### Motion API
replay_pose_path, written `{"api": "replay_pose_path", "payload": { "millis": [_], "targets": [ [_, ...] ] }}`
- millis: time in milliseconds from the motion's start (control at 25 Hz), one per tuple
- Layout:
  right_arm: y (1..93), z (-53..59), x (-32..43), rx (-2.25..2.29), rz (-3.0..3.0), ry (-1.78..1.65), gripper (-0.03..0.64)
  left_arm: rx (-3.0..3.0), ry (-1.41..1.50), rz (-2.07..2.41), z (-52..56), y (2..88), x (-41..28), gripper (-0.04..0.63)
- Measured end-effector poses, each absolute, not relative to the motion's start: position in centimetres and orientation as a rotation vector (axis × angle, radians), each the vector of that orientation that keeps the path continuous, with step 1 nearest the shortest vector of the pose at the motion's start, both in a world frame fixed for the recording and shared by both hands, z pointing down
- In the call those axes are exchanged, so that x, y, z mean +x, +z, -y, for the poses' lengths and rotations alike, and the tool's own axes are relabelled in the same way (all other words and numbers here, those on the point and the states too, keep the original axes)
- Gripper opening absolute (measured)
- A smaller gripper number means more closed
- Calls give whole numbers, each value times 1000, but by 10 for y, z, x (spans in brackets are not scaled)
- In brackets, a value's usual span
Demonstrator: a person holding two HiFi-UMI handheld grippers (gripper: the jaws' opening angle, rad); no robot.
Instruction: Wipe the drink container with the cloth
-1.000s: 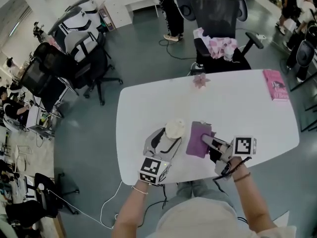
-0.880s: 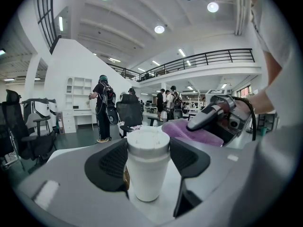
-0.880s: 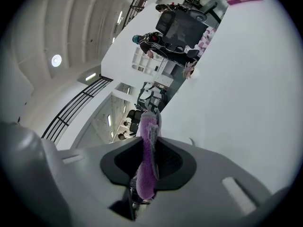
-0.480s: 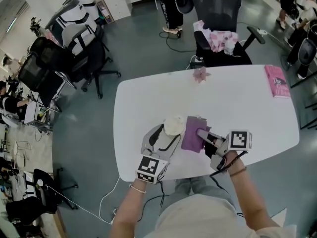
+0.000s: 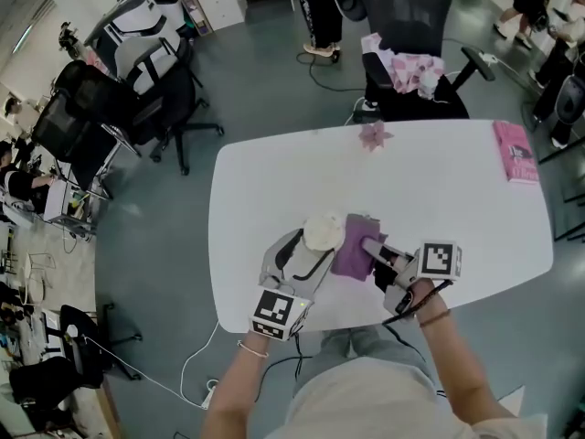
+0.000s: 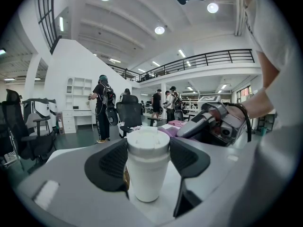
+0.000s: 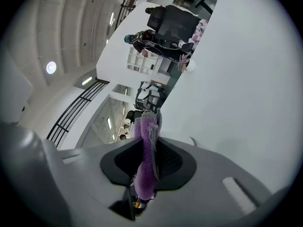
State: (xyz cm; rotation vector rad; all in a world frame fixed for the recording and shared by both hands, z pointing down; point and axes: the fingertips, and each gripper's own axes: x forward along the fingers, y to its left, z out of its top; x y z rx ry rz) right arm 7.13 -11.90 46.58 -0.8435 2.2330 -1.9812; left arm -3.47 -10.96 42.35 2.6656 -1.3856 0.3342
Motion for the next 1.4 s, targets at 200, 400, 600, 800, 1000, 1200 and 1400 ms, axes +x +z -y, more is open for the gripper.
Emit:
{"api": "replay_pose_path", "payload": {
  "millis": [200,400,600,800,1000,1200,1400],
  "targets": [
    [470,123,69,-845,-2229,-1967,72,2681,337,1386,112,419,-33,282],
    [474,122,68,-848,-2202,-1985,72,2679,340,1385,110,418,-34,282],
    [479,121,67,-867,-2176,-2018,72,2678,340,1383,109,417,-34,282],
    [486,123,67,-875,-2163,-2042,72,2678,342,1383,110,418,-34,282],
    [491,124,63,-883,-2162,-2050,72,2679,342,1383,110,417,-34,282],
    [500,124,60,-889,-2157,-2062,72,2661,340,1381,108,418,-34,282],
    [507,129,54,-865,-2209,-2017,72,2641,336,1382,108,417,-34,282]
  ]
}}
